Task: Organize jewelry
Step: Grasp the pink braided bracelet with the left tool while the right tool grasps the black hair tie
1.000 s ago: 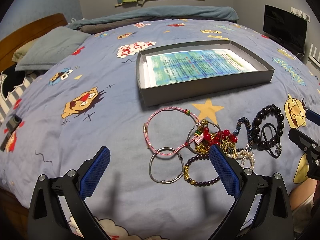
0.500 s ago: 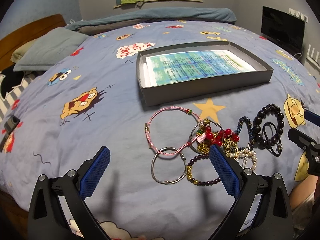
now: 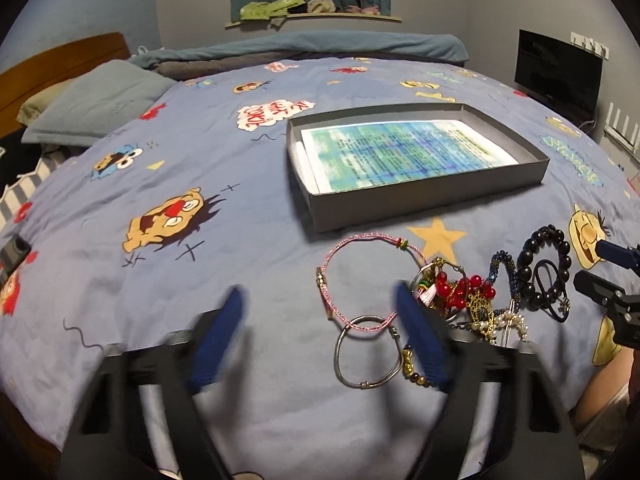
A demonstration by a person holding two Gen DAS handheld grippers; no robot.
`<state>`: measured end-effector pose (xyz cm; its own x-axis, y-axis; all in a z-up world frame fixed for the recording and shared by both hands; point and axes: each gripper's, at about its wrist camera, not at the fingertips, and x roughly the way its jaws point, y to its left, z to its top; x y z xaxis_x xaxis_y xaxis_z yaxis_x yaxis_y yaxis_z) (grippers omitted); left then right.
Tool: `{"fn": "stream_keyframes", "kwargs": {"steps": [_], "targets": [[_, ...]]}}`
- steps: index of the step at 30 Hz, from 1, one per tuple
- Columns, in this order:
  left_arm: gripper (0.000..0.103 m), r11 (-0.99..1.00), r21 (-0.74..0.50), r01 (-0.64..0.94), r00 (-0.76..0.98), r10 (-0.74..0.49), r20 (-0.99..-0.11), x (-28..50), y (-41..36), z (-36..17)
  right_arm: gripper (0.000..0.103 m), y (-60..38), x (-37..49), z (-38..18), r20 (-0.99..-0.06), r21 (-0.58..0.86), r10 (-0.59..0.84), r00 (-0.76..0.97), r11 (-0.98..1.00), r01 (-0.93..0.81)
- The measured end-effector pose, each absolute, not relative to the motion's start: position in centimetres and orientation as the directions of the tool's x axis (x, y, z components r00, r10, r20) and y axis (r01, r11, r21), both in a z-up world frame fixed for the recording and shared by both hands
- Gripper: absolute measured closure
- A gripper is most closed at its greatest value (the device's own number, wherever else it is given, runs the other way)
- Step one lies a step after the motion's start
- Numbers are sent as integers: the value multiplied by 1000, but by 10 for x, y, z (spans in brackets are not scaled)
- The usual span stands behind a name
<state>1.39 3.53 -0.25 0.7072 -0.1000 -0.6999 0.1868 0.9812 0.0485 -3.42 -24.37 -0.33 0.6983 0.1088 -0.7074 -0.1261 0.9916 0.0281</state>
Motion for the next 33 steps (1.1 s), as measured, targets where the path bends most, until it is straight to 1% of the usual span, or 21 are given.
{"fn": "stream_keyframes", "kwargs": {"steps": [1, 3, 4, 7, 8, 9, 12, 15, 17, 19, 21, 25, 26, 27, 28, 31, 32, 33], "targets": [[42, 980, 52, 193, 700, -100, -707, 16, 34, -4, 29, -244, -34, -4, -710, 32, 114, 695, 991, -130], [46, 978, 49, 203, 694, -109, -712, 16, 32, -6, 38, -243, -34, -5, -712, 40, 128, 690, 989, -142], [49, 977, 50, 208, 694, -111, -712, 16, 31, -7, 41, -241, -34, -6, -713, 41, 134, 688, 988, -149], [54, 973, 59, 224, 691, -116, -714, 18, 27, -9, 56, -238, -33, -8, -722, 60, 160, 673, 984, -170], [55, 972, 57, 228, 689, -119, -715, 19, 27, -9, 65, -237, -31, -9, -727, 64, 168, 666, 982, -177], [57, 971, 57, 231, 688, -121, -716, 21, 27, -9, 68, -235, -30, -11, -733, 64, 174, 658, 980, -187], [58, 972, 60, 227, 686, -116, -719, 27, 26, -10, 72, -229, -28, -12, -735, 63, 184, 652, 977, -205], [61, 973, 47, 224, 676, -120, -727, 33, 28, -13, 73, -227, -23, -14, -738, 65, 186, 648, 976, -206], [63, 973, 42, 225, 669, -123, -733, 36, 30, -15, 80, -226, -20, -16, -743, 56, 180, 645, 977, -208], [67, 974, 22, 226, 653, -135, -745, 40, 32, -18, 81, -225, -18, -19, -749, 56, 179, 638, 976, -209], [68, 975, 9, 223, 641, -140, -755, 43, 34, -21, 85, -224, -15, -22, -757, 54, 176, 629, 977, -208], [72, 972, 24, 232, 635, -132, -761, 46, 33, -26, 85, -224, -13, -26, -761, 51, 173, 625, 977, -209], [73, 972, 27, 233, 633, -131, -763, 47, 32, -27, 89, -224, -13, -26, -761, 51, 174, 625, 976, -210], [77, 972, 26, 233, 630, -130, -766, 48, 32, -28, 96, -224, -12, -26, -760, 53, 178, 625, 976, -212], [83, 972, 22, 234, 625, -133, -769, 49, 33, -30, 98, -224, -11, -26, -761, 57, 182, 623, 975, -214], [94, 970, 23, 241, 621, -136, -772, 51, 35, -32, 99, -224, -12, -25, -758, 66, 193, 623, 973, -222], [96, 969, 24, 244, 624, -138, -769, 50, 35, -30, 99, -224, -13, -24, -754, 67, 197, 626, 972, -225], [96, 969, 24, 246, 629, -141, -764, 50, 36, -28, 99, -225, -14, -22, -750, 67, 201, 630, 971, -229]]}}
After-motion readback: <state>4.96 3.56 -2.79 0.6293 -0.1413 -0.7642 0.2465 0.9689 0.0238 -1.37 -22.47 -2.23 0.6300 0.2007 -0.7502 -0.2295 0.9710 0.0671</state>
